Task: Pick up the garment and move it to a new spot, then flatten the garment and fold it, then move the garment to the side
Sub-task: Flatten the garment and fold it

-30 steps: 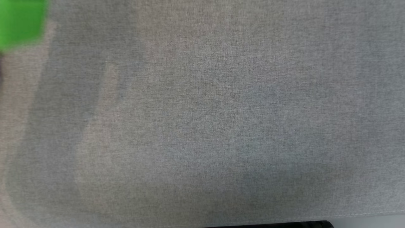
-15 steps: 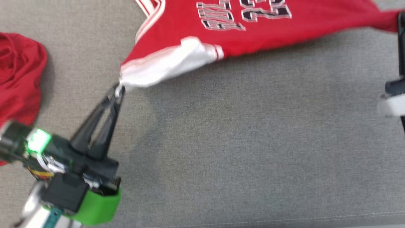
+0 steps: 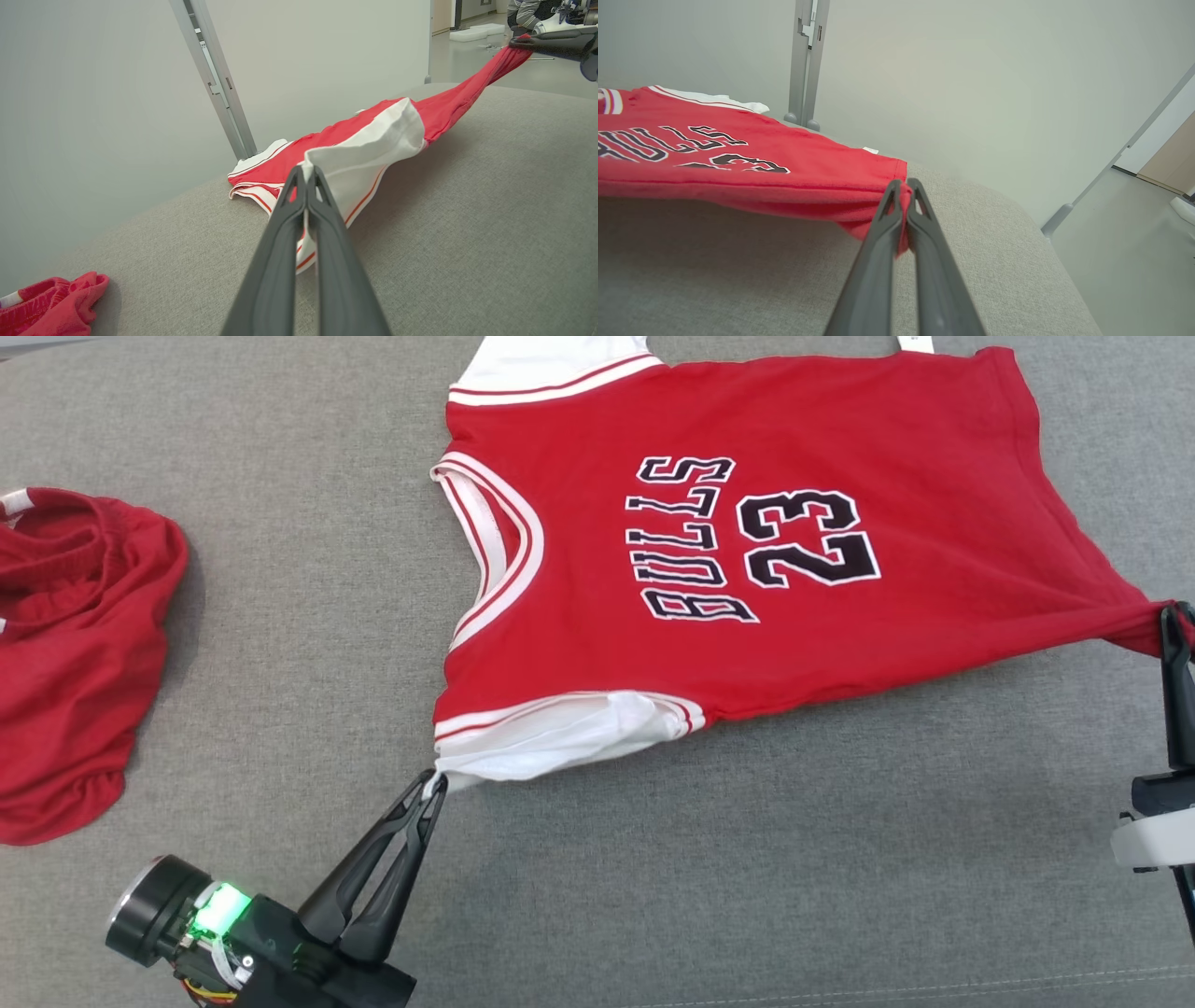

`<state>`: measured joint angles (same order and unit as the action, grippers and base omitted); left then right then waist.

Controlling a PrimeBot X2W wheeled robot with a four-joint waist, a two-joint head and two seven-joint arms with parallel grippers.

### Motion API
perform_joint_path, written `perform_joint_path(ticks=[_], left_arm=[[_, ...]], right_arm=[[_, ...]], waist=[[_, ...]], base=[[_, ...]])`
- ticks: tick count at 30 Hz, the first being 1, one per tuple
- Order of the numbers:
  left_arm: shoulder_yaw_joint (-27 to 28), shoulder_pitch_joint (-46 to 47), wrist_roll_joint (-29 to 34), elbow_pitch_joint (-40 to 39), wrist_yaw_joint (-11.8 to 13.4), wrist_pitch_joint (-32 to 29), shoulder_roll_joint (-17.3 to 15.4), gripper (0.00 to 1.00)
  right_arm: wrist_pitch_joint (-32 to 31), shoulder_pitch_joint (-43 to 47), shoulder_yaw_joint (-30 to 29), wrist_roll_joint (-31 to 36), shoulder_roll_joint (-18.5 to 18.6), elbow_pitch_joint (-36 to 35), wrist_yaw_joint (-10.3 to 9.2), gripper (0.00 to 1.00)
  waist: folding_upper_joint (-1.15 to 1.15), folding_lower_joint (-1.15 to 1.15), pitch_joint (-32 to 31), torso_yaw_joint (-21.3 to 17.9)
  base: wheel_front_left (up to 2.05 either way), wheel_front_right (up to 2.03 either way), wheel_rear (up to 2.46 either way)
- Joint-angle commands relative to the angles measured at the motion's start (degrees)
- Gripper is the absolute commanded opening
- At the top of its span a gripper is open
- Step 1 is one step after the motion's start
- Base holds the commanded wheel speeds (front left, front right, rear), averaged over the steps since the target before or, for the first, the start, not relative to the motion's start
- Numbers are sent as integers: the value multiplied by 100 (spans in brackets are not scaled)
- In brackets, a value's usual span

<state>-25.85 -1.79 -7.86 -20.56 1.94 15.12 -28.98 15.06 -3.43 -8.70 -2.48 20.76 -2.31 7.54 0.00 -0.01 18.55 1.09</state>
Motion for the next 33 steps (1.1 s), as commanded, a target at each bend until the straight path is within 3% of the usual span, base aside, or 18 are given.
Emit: perform_joint_path(ticks=[1, 4, 13, 25, 33], left_arm=[[11, 19, 49, 113, -45, 1, 17, 0], [-7, 313, 105, 460, -99, 2, 60, 0], [-85, 1686, 182, 1733, -344, -32, 425, 0], [-118, 3364, 743, 2476, -336, 5, 627, 0], [-300, 3995, 884, 2980, -541, 7, 666, 0]], right_arm=[[15, 38, -39, 61, -58, 30, -10, 0], [15, -18, -66, 59, -265, 392, -10, 0], [16, -930, 296, 163, -333, 1346, -10, 0], [16, -1940, 74, 352, -514, 1876, -10, 0], [17, -2340, 61, 520, -539, 2042, -10, 0]], waist=[[0, 1, 18, -15], [0, 1, 72, -50], [0, 1, 423, -94], [0, 1, 893, -100], [0, 1, 1182, -67]], base=[[0, 0, 0], [0, 0, 0], [0, 0, 0], [0, 0, 0], [0, 0, 0]])
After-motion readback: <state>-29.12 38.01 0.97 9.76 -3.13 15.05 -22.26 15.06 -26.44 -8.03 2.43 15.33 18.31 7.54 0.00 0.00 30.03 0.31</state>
